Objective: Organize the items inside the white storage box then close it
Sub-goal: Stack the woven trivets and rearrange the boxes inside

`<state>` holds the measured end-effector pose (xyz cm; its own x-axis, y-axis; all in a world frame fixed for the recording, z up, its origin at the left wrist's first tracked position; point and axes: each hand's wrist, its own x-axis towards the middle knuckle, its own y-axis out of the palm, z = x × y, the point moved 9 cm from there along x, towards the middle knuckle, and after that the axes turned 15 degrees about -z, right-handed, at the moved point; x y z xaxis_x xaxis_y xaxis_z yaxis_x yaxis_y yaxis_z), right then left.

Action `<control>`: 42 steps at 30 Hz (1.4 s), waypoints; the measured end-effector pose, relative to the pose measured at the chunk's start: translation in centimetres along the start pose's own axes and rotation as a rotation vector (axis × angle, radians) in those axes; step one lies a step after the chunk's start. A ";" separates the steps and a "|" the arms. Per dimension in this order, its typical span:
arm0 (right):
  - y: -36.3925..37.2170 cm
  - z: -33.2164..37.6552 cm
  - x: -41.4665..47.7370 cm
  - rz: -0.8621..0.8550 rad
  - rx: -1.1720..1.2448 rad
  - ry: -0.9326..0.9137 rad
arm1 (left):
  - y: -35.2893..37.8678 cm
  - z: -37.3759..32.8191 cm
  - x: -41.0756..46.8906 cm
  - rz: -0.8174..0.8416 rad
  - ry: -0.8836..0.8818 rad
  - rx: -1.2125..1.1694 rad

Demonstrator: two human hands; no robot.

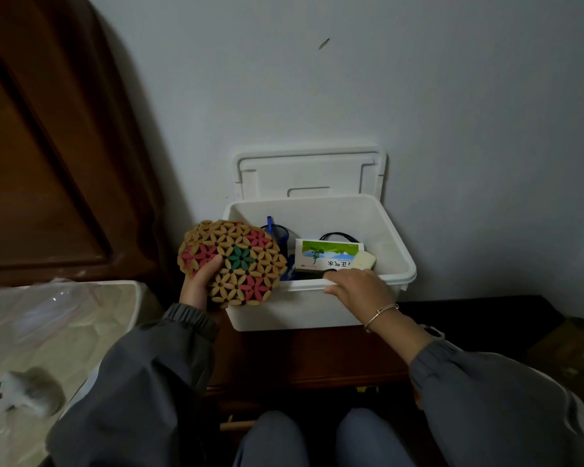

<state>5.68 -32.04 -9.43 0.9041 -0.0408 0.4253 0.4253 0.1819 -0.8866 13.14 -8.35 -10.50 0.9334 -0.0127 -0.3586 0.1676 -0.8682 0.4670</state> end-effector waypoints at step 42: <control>6.0 -4.4 -10.8 -0.148 0.826 0.522 | 3.0 15.4 -1.9 0.291 0.381 0.994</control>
<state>-1.39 -34.86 -20.19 0.8332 -0.5108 0.2119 0.5528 0.7605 -0.3407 6.97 -18.57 -20.80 0.9612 -0.2757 0.0123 -0.2443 -0.8708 -0.4266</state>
